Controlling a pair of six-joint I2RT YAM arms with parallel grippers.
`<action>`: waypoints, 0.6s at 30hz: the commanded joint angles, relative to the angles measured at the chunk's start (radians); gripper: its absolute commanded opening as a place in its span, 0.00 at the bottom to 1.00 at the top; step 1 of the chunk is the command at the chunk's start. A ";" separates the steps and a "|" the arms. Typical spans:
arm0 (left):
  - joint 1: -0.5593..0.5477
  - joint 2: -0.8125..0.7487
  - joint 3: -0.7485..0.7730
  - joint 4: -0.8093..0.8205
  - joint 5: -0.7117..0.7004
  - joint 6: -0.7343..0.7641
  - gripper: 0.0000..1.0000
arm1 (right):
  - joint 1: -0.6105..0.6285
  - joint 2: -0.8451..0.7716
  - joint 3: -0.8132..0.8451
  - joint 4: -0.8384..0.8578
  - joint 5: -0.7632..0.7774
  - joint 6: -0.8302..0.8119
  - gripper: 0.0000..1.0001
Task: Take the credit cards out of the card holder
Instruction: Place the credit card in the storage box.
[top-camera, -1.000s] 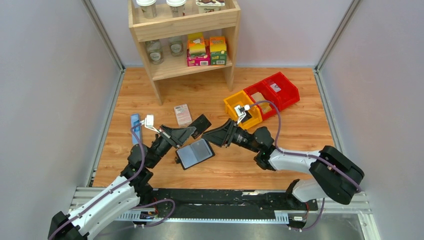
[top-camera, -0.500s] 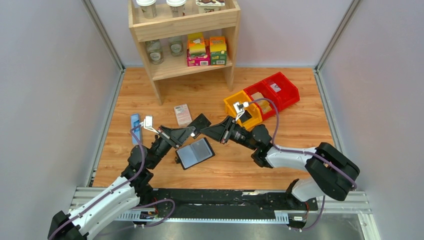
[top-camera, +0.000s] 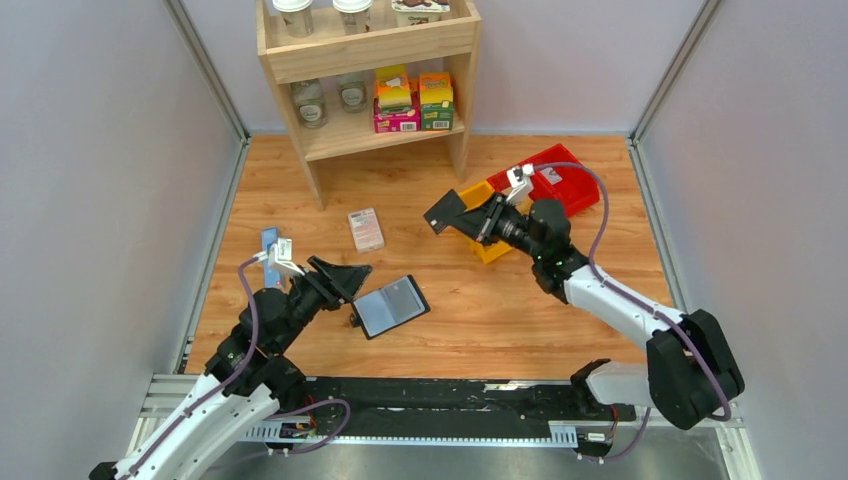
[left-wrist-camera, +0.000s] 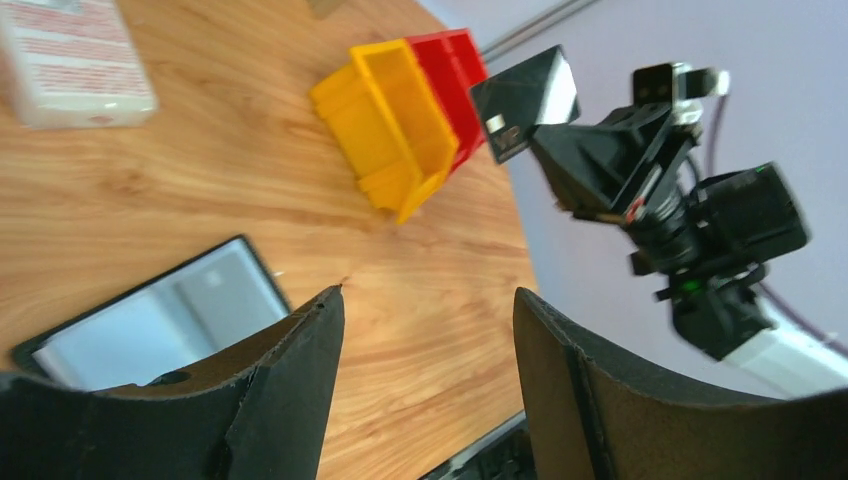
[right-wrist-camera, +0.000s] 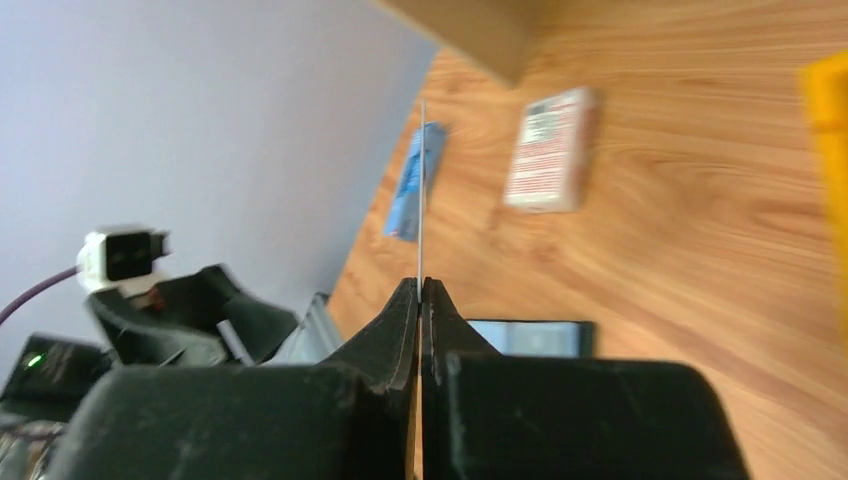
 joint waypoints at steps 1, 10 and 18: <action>-0.006 0.014 0.096 -0.329 -0.057 0.127 0.71 | -0.147 -0.013 0.080 -0.355 -0.046 -0.135 0.00; -0.006 0.108 0.134 -0.466 -0.064 0.164 0.72 | -0.309 0.140 0.230 -0.632 0.080 -0.296 0.00; -0.006 0.148 0.117 -0.439 -0.033 0.164 0.72 | -0.320 0.393 0.368 -0.672 0.004 -0.287 0.00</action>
